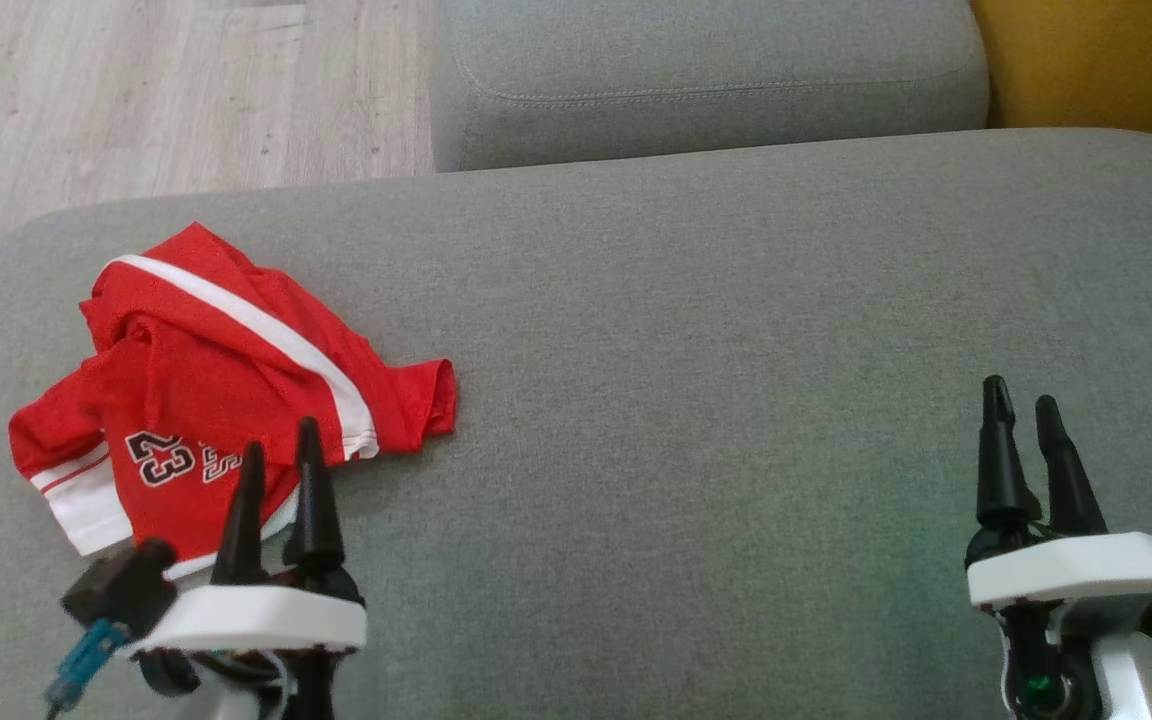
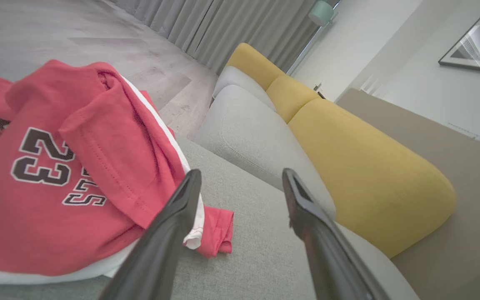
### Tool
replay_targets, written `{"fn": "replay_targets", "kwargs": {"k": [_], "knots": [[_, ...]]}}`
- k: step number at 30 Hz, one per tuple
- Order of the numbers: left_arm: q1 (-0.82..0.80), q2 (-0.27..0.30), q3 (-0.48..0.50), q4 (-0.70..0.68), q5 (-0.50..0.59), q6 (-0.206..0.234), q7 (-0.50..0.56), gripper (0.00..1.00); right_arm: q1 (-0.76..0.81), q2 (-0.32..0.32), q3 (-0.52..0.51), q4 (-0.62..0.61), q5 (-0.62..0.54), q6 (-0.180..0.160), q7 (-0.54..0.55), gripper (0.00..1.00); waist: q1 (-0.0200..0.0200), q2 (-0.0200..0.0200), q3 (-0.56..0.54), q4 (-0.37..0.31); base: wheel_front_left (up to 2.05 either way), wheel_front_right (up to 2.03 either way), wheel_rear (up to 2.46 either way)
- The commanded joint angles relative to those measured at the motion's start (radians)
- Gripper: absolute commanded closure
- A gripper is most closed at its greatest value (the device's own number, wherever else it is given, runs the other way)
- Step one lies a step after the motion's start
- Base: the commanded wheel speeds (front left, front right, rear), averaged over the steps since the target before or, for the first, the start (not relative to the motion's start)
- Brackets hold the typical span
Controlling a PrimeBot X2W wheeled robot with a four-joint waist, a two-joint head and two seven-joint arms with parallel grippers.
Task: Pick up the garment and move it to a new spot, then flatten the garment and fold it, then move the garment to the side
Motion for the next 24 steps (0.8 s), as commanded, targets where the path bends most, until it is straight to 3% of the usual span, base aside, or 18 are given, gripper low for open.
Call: {"fn": "replay_targets", "kwargs": {"k": [1,24], "knots": [[-0.055,0.018,0.004,-0.031,0.037,0.003,-0.012,0.00,-0.047,-0.007,0.019,-0.040,-0.038,0.000,-0.013,0.00,0.0000,0.0000,0.000,-0.001,0.00,0.00,0.00],[-0.122,0.112,-0.211,-0.026,0.347,0.136,-0.080,0.00,-0.052,-0.009,0.055,-0.076,-0.401,-0.001,-0.081,0.00,0.0000,0.0000,0.011,-0.005,0.00,0.00,0.00]]}}
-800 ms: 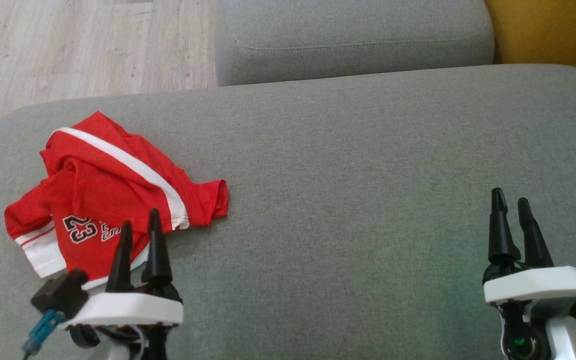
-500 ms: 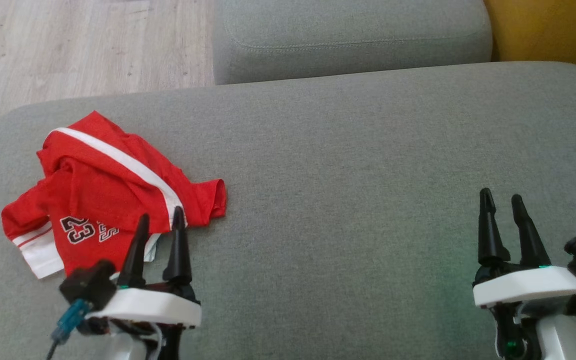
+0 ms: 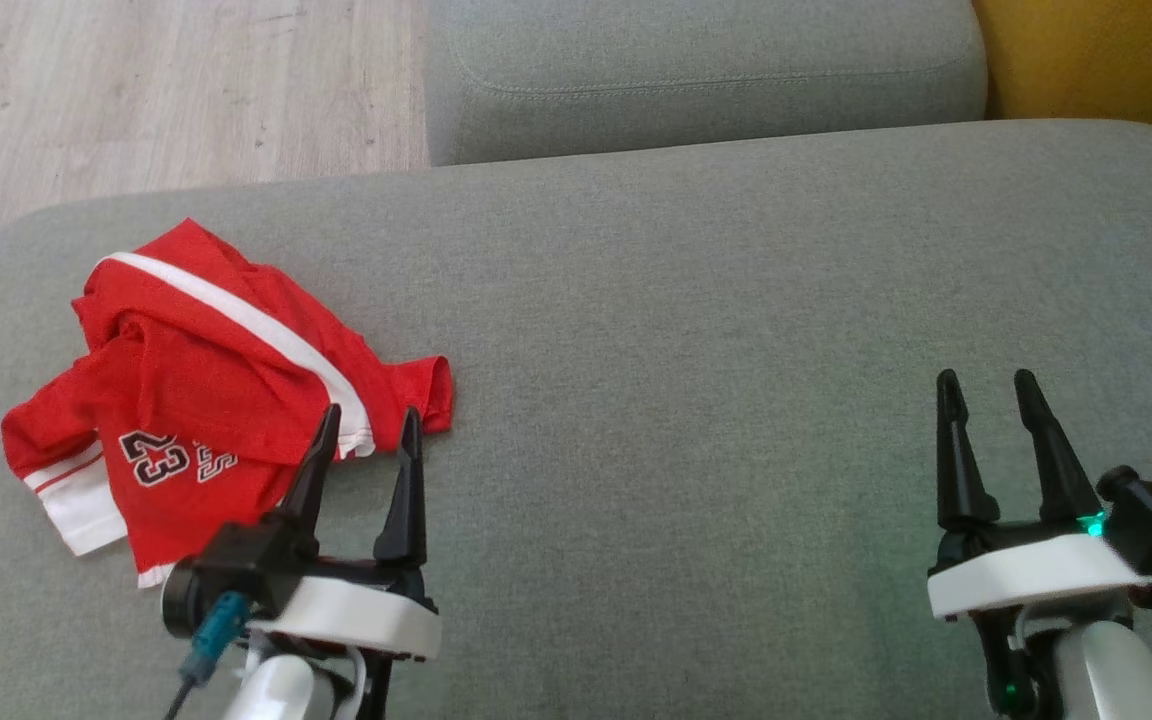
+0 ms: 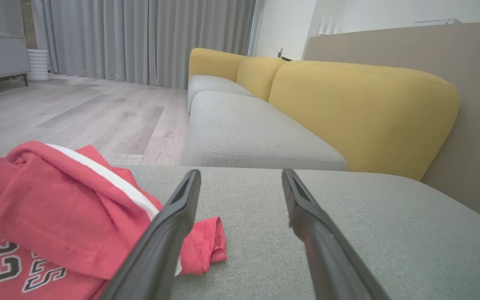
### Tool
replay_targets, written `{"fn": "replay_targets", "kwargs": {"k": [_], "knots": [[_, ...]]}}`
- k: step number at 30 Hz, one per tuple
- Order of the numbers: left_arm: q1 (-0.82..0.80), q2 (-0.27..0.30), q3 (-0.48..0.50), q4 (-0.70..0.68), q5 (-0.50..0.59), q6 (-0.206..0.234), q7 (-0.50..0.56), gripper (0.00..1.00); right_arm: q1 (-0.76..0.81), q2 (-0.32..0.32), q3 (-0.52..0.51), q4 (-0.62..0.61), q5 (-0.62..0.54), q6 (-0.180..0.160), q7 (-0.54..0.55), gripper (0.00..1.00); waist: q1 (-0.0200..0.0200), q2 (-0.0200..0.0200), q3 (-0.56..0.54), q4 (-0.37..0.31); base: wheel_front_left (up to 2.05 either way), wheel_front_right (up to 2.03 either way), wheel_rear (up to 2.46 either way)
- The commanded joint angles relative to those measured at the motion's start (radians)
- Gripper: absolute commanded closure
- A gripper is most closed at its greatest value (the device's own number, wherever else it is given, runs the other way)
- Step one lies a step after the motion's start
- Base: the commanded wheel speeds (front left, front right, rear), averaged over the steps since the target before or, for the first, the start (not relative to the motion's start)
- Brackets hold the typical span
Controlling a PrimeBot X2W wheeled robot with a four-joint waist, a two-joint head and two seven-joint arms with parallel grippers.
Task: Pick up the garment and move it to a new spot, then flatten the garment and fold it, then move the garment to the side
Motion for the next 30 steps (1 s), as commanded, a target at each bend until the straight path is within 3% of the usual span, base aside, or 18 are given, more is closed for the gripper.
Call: {"fn": "replay_targets", "kwargs": {"k": [1,22,25,30], "knots": [[-0.059,0.018,0.006,-0.044,0.042,0.022,-0.015,0.00,-0.052,-0.008,0.025,-0.046,-0.052,-0.001,-0.016,0.00,0.0000,0.0000,0.000,0.000,0.00,0.00,0.00],[-0.132,0.094,-0.196,0.044,0.326,0.105,-0.074,0.00,-0.055,-0.009,0.052,-0.083,-0.357,-0.001,-0.075,0.00,0.0000,0.0000,-0.006,-0.004,0.00,0.00,0.00],[-0.130,0.082,-0.196,0.035,0.315,0.120,-0.083,0.00,-0.053,-0.010,0.052,-0.086,-0.356,-0.001,-0.084,0.00,0.0000,0.0000,-0.006,-0.003,0.00,0.00,0.00],[-0.107,0.068,-0.165,0.012,0.281,0.131,-0.097,0.00,-0.046,-0.010,0.033,-0.074,-0.257,-0.001,-0.099,0.00,0.0000,0.0000,-0.007,0.000,0.00,0.00,0.00]]}}
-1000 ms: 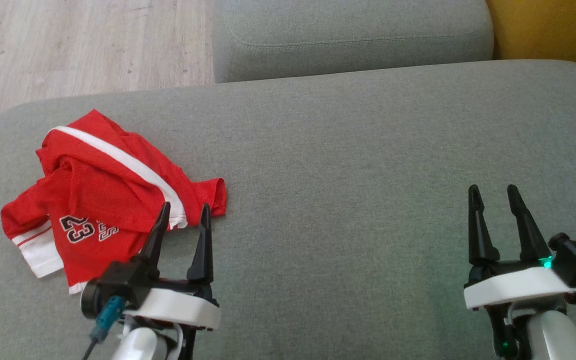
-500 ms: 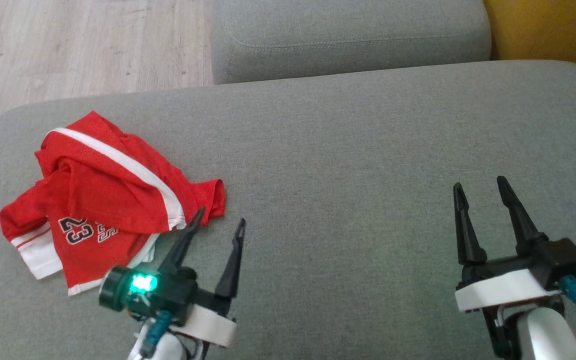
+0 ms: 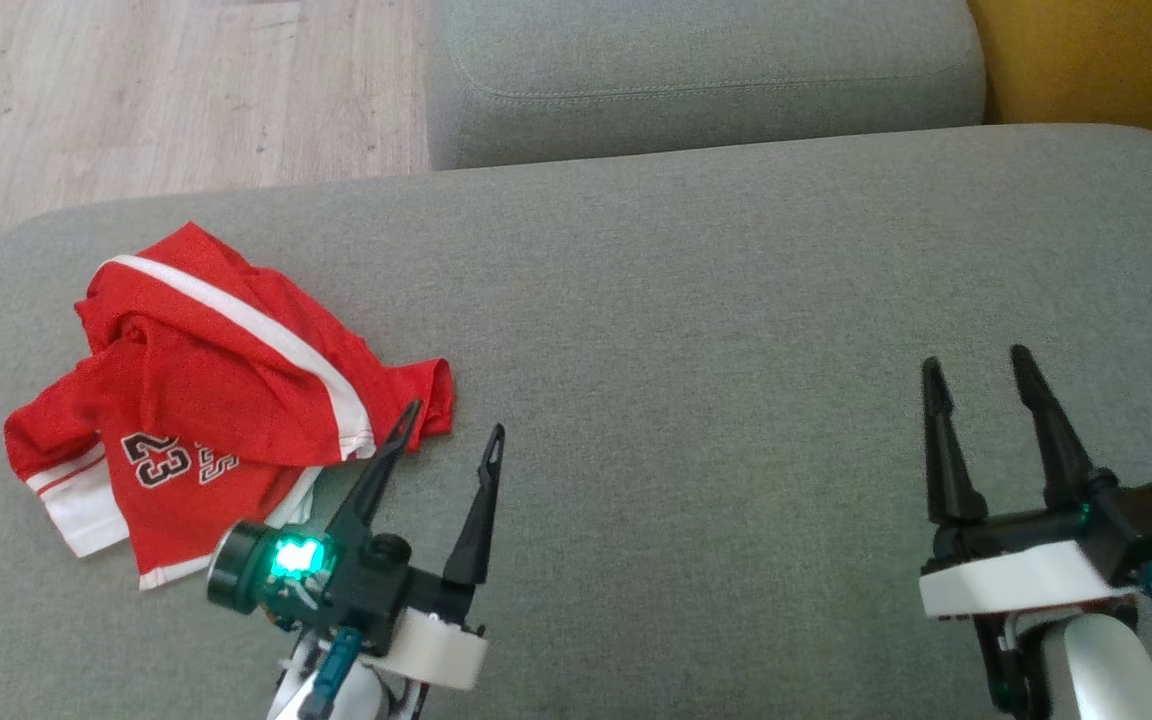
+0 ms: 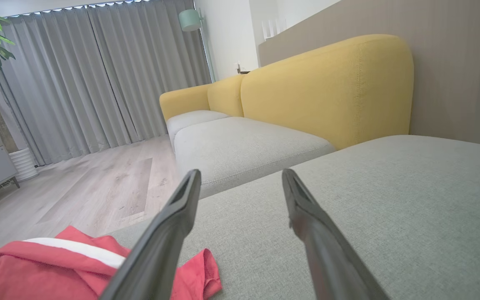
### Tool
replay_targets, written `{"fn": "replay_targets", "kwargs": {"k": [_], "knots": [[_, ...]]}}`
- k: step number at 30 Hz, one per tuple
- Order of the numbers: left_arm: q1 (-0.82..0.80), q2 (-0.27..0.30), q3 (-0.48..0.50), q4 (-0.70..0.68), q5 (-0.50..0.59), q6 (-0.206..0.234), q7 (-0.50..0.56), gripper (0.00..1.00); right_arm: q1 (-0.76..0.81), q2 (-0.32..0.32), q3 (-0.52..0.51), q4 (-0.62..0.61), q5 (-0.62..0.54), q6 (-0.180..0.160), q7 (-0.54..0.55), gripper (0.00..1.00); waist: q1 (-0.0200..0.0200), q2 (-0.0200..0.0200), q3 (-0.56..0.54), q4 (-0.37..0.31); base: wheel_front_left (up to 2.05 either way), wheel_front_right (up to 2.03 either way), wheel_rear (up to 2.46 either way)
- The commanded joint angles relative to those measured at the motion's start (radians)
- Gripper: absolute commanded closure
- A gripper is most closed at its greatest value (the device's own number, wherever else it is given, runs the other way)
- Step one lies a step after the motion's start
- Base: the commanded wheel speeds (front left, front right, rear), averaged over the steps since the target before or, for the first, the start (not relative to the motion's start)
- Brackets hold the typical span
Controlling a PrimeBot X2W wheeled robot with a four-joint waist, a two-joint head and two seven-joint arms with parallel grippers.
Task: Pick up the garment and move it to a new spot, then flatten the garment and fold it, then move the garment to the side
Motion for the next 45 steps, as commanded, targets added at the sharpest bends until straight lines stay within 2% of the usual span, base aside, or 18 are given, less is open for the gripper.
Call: {"fn": "replay_targets", "kwargs": {"k": [1,6,13,20,30,37,45], "knots": [[-0.026,0.003,0.045,-0.040,0.007,0.006,-0.016,0.00,-0.042,-0.009,0.013,-0.028,0.010,-0.001,-0.017,0.00,0.0000,-0.0001,0.000,0.001,0.00,0.00,0.00],[0.009,-0.023,0.099,-0.046,-0.024,-0.007,-0.026,0.00,-0.037,-0.009,0.011,0.005,0.097,-0.001,-0.027,0.00,0.0000,-0.0001,0.001,0.004,0.00,0.00,0.00],[0.047,-0.064,0.172,0.035,-0.070,-0.050,-0.026,0.00,-0.034,-0.009,0.023,0.093,0.186,-0.001,-0.027,0.00,0.0000,-0.0001,0.000,0.007,0.00,0.00,0.00],[0.039,-0.085,0.195,0.093,-0.061,-0.075,-0.026,0.00,-0.045,-0.009,0.027,0.148,0.203,-0.001,-0.027,0.00,0.0000,-0.0001,-0.004,0.011,0.00,0.00,0.00],[0.040,-0.105,0.226,0.106,-0.044,-0.088,-0.026,0.00,-0.050,-0.009,0.032,0.165,0.205,-0.001,-0.027,0.00,0.0000,-0.0001,-0.008,0.020,0.00,0.00,0.00],[0.046,-0.115,0.255,0.106,-0.033,-0.088,-0.026,0.00,-0.040,-0.009,0.053,0.168,0.211,-0.001,-0.027,0.00,0.0000,-0.0001,-0.013,0.061,0.00,0.00,0.00],[0.056,-0.119,0.308,0.098,-0.025,-0.071,-0.026,0.00,-0.026,-0.009,0.103,0.166,0.222,-0.001,-0.027,0.00,0.0000,-0.0001,-0.022,0.148,0.00,0.00,0.00]]}}
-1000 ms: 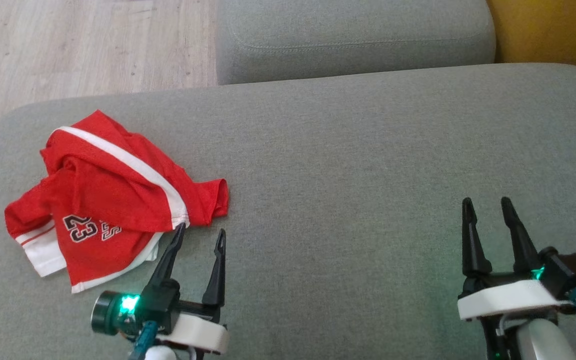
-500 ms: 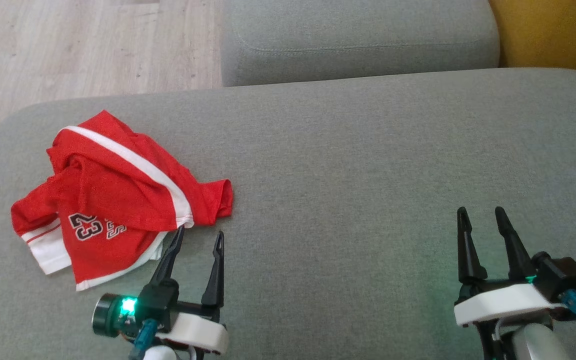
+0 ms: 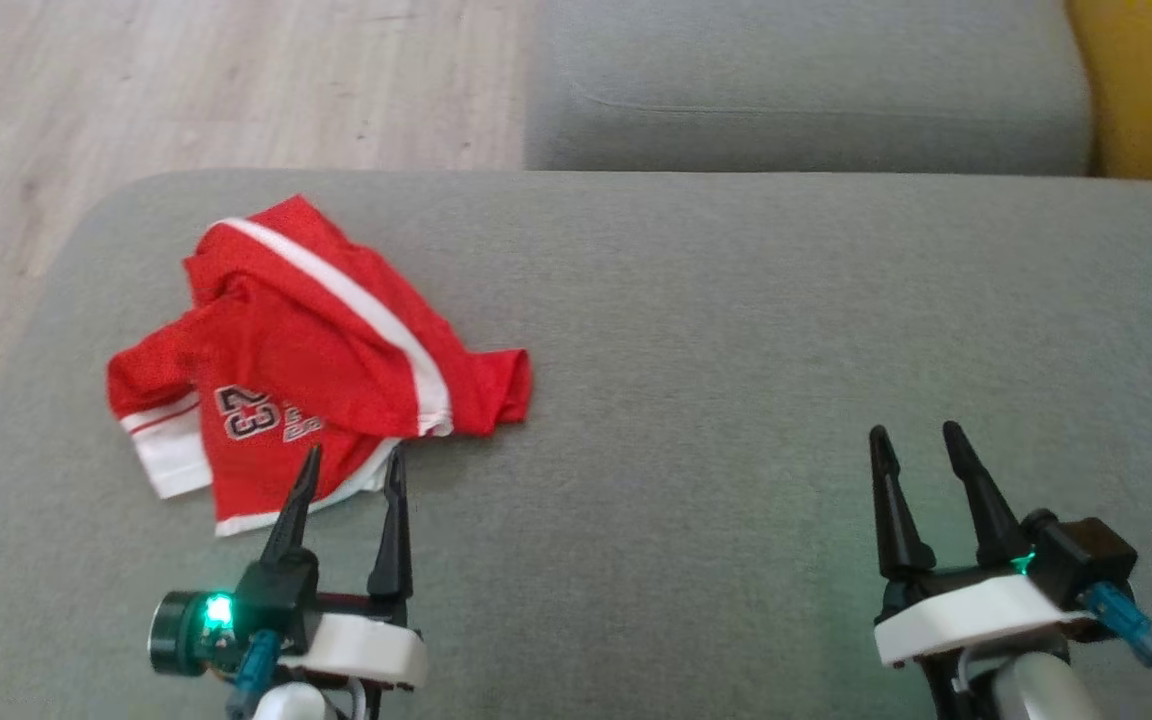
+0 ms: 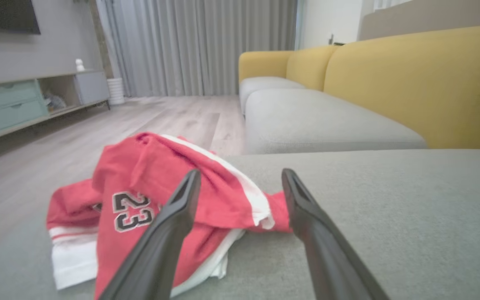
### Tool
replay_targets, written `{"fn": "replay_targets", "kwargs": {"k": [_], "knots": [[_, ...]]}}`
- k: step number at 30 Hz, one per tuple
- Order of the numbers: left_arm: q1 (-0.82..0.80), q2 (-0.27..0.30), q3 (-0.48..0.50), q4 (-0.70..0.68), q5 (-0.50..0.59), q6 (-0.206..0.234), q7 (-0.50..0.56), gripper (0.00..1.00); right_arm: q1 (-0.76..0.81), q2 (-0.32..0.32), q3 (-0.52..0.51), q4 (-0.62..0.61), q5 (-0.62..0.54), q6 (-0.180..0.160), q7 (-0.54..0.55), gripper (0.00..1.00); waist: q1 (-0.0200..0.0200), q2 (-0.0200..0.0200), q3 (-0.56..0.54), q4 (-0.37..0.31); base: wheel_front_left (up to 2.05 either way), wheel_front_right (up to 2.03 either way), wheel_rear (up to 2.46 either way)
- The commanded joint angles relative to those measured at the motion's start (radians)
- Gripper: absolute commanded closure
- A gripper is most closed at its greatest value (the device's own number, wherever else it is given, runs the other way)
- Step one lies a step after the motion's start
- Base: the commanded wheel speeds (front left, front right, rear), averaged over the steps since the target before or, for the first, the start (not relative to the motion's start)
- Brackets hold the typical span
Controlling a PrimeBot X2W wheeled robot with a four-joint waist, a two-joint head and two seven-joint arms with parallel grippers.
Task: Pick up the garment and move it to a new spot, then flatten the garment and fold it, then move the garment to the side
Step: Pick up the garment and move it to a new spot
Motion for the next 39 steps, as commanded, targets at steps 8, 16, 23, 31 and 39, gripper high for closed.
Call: {"fn": "replay_targets", "kwargs": {"k": [8,16,23,31,39], "knots": [[0.003,0.002,0.070,-0.032,0.023,0.011,-0.010,0.00,-0.015,-0.008,0.073,-0.032,0.023,-0.001,-0.011,0.00,0.0000,0.0000,-0.026,0.121,0.00,0.00,0.00],[0.027,0.002,0.082,-0.035,0.036,0.007,-0.010,0.00,0.004,-0.008,0.117,-0.035,0.037,-0.001,-0.011,0.00,0.0000,0.0000,-0.051,0.201,0.00,0.00,0.00],[0.042,0.001,0.088,-0.039,0.044,0.004,-0.010,0.00,0.010,-0.008,0.134,-0.036,0.046,-0.001,-0.011,0.00,0.0000,0.0000,-0.062,0.240,0.00,0.00,0.00],[0.046,0.003,0.098,-0.045,0.052,0.001,-0.010,0.00,0.011,-0.008,0.142,-0.036,0.049,-0.001,-0.011,0.00,0.0000,0.0000,-0.060,0.257,0.00,0.00,0.00],[-0.031,0.030,0.077,-0.047,0.088,-0.029,-0.010,0.00,-0.013,-0.008,0.137,-0.038,0.038,-0.001,-0.011,0.00,0.0000,0.0000,-0.018,0.214,0.00,0.00,0.00]]}}
